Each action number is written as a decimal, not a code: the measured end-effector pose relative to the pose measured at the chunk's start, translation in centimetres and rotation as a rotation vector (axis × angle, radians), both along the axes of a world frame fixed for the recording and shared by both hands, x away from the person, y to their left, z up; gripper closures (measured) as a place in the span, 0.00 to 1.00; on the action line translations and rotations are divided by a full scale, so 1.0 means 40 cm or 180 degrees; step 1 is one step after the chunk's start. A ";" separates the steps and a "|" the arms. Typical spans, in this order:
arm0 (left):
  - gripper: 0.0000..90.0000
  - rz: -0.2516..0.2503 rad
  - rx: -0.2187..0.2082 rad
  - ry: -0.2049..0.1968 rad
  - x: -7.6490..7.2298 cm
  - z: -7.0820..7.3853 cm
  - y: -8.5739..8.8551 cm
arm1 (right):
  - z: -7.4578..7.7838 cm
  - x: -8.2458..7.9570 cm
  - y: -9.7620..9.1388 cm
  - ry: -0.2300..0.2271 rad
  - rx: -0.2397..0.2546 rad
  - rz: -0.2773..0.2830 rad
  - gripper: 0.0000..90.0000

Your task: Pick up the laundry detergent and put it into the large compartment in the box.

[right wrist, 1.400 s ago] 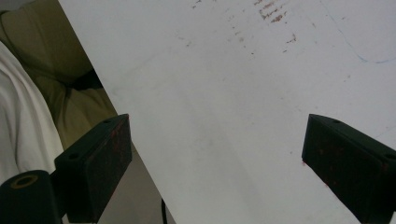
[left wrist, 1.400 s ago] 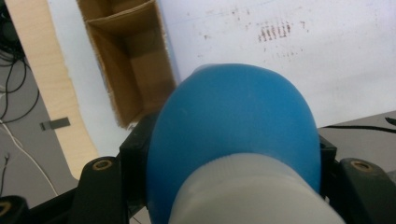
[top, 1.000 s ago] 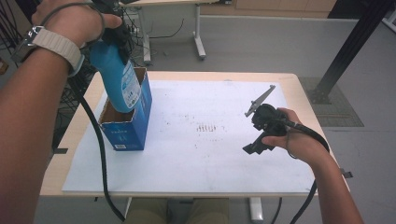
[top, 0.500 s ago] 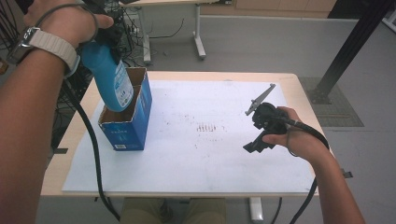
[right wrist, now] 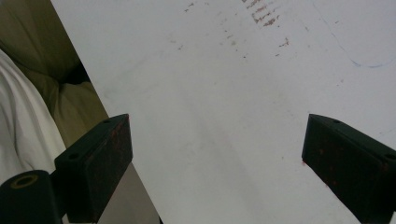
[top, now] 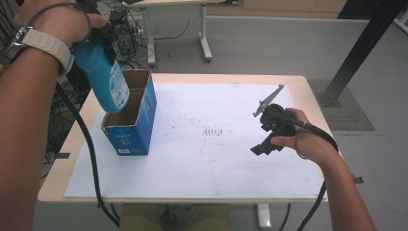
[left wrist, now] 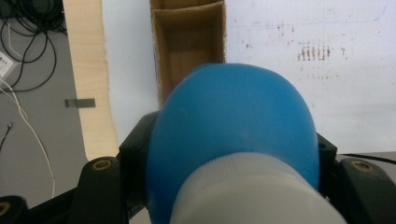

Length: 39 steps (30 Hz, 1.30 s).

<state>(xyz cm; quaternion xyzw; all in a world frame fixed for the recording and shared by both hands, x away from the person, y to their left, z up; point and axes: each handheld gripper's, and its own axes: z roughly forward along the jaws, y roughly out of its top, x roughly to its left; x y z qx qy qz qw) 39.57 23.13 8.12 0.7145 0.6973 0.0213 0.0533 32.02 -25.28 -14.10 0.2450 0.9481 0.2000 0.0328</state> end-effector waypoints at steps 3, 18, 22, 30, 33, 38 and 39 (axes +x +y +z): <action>0.42 0.0034 -0.0001 -0.0005 0.003 -0.002 0.006 | -0.002 0.003 0.002 0.0014 0.0004 -0.0003 0.09; 0.42 0.0055 0.0012 -0.0009 0.031 -0.025 0.012 | -0.010 0.015 -0.004 0.0030 0.0037 -0.0008 0.09; 0.42 0.0083 0.0017 -0.0006 0.038 -0.035 0.015 | -0.011 0.016 -0.006 0.0044 0.0022 -0.0021 0.09; 0.42 0.0137 -0.0025 0.0000 0.052 -0.060 0.031 | -0.016 0.022 -0.011 0.0060 0.0048 -0.0018 0.09; 0.42 0.0147 -0.0019 -0.0001 0.057 -0.070 0.032 | -0.019 0.025 -0.011 0.0073 0.0047 -0.0027 0.09; 0.42 0.0139 -0.0021 -0.0003 0.062 -0.081 0.031 | -0.022 0.028 -0.011 0.0085 0.0048 -0.0028 0.09; 0.42 0.0138 -0.0020 -0.0008 0.063 -0.082 0.031 | -0.022 0.028 -0.011 0.0084 0.0046 -0.0030 0.09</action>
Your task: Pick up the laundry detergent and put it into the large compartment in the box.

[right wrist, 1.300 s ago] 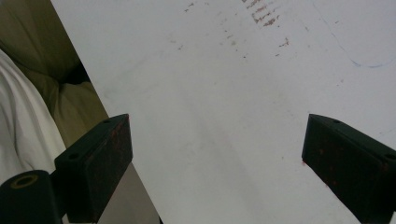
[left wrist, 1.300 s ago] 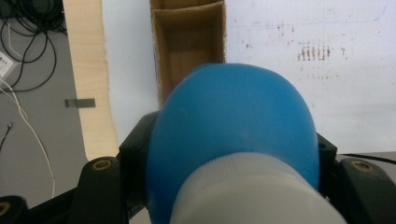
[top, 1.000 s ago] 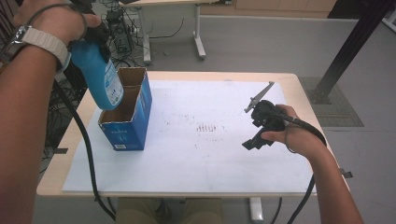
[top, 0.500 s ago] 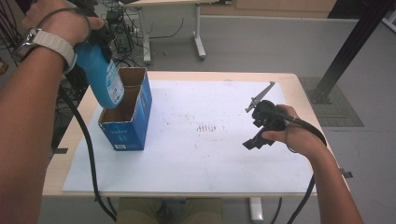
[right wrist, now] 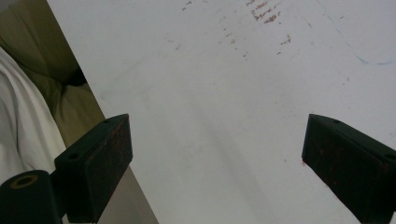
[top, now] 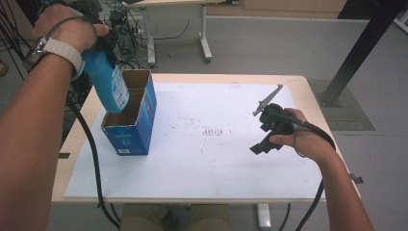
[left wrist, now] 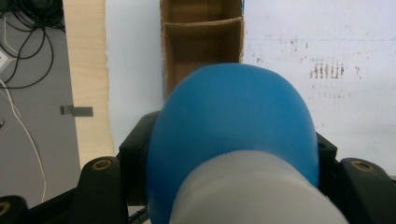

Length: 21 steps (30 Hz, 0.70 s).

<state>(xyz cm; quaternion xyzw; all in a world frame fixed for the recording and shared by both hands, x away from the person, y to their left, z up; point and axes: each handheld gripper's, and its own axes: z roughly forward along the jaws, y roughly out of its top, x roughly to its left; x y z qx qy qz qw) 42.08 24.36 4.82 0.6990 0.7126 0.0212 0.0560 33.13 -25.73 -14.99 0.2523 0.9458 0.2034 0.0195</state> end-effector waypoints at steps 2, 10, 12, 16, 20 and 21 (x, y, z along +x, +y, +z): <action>0.42 -0.0003 0.0004 -0.0003 0.002 -0.003 -0.001 | -0.001 0.000 -0.002 -0.0002 0.0007 0.0003 0.09; 0.42 -0.0001 0.0020 -0.0013 0.007 -0.024 -0.007 | -0.004 -0.002 -0.006 0.0008 0.0013 -0.0014 0.09; 0.42 0.0003 0.0010 -0.0011 0.009 -0.030 -0.005 | -0.004 -0.003 -0.009 0.0009 0.0007 -0.0027 0.09; 0.42 0.0008 0.0010 -0.0017 0.011 -0.039 -0.004 | -0.005 -0.005 -0.014 0.0005 0.0015 -0.0029 0.09; 0.42 -0.0003 0.0008 -0.0042 0.011 -0.052 -0.001 | -0.008 -0.005 -0.017 0.0009 0.0008 -0.0041 0.09; 0.42 -0.0007 0.0005 -0.0039 0.013 -0.055 0.000 | -0.009 -0.004 -0.017 0.0016 0.0013 -0.0041 0.09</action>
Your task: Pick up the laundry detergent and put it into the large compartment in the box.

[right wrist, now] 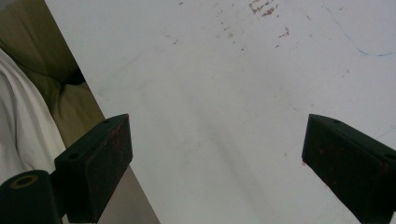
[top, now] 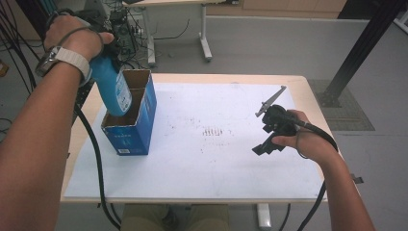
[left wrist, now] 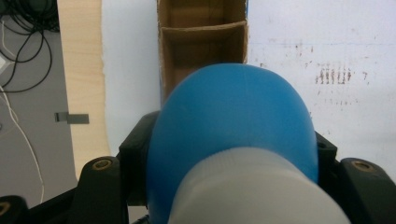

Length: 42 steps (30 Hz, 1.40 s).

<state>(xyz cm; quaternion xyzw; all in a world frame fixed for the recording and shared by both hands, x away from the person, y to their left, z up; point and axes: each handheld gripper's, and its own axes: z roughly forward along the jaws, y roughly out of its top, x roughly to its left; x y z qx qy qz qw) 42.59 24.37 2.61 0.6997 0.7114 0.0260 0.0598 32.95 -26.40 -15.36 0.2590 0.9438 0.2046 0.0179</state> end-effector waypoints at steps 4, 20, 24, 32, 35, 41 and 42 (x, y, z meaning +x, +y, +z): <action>0.42 0.0001 0.0001 -0.0005 0.003 -0.015 0.001 | -0.003 0.003 0.001 0.0004 -0.0003 0.0013 0.09; 0.42 -0.0003 0.0040 -0.0022 0.014 -0.062 -0.002 | -0.008 0.008 0.006 0.0026 -0.0008 0.0006 0.09; 0.42 -0.0029 0.0065 0.0000 0.021 -0.078 -0.009 | -0.011 0.008 0.006 0.0032 -0.0005 0.0009 0.09; 0.42 -0.0055 0.0071 0.0039 0.033 -0.111 -0.012 | -0.013 0.007 0.001 0.0046 -0.0010 -0.0022 0.09; 0.42 -0.0058 0.0085 0.0041 0.036 -0.121 -0.014 | -0.013 0.007 0.002 0.0056 -0.0007 -0.0025 0.09; 0.42 -0.0066 0.0059 0.0061 0.042 -0.142 -0.008 | -0.016 0.010 0.002 0.0059 -0.0008 -0.0021 0.09; 0.42 -0.0081 0.0059 0.0068 0.044 -0.147 -0.008 | -0.016 0.011 0.003 0.0066 -0.0011 -0.0018 0.09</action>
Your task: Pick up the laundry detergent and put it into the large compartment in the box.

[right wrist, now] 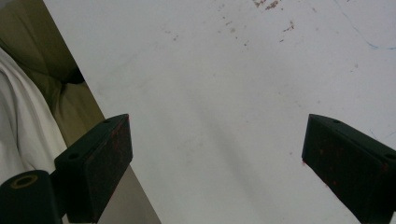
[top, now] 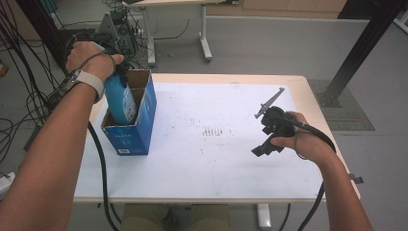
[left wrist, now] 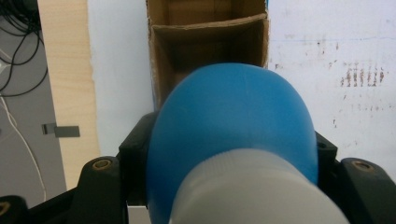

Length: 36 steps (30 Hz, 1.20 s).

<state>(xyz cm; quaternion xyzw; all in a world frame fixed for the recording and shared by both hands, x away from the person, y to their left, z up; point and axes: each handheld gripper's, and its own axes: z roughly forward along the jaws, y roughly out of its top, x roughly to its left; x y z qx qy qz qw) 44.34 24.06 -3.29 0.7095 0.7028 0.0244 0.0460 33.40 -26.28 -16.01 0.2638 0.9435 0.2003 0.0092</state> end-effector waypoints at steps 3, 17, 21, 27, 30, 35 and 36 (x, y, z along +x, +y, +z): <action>0.42 -0.0016 0.0015 0.0011 0.003 -0.012 -0.003 | -0.001 0.003 0.003 0.0009 -0.0002 0.0000 0.09; 0.42 -0.0041 0.0021 0.0016 0.010 -0.066 -0.004 | -0.006 0.008 0.011 0.0025 -0.0017 0.0005 0.09; 0.42 -0.0063 0.0010 -0.0008 0.009 -0.080 -0.004 | -0.010 0.007 0.009 0.0029 -0.0016 -0.0006 0.09; 0.42 -0.0074 0.0012 -0.0023 0.007 -0.110 -0.005 | -0.014 0.007 0.008 0.0039 -0.0012 -0.0010 0.09; 0.42 -0.0077 0.0003 0.0008 0.011 -0.123 -0.004 | -0.015 0.007 0.008 0.0046 -0.0020 -0.0011 0.09; 0.42 -0.0076 -0.0003 0.0012 0.011 -0.141 -0.003 | -0.015 0.009 0.010 0.0057 -0.0023 -0.0033 0.09; 0.42 -0.0078 -0.0001 0.0003 0.010 -0.144 -0.004 | -0.015 0.009 0.011 0.0060 -0.0023 -0.0037 0.09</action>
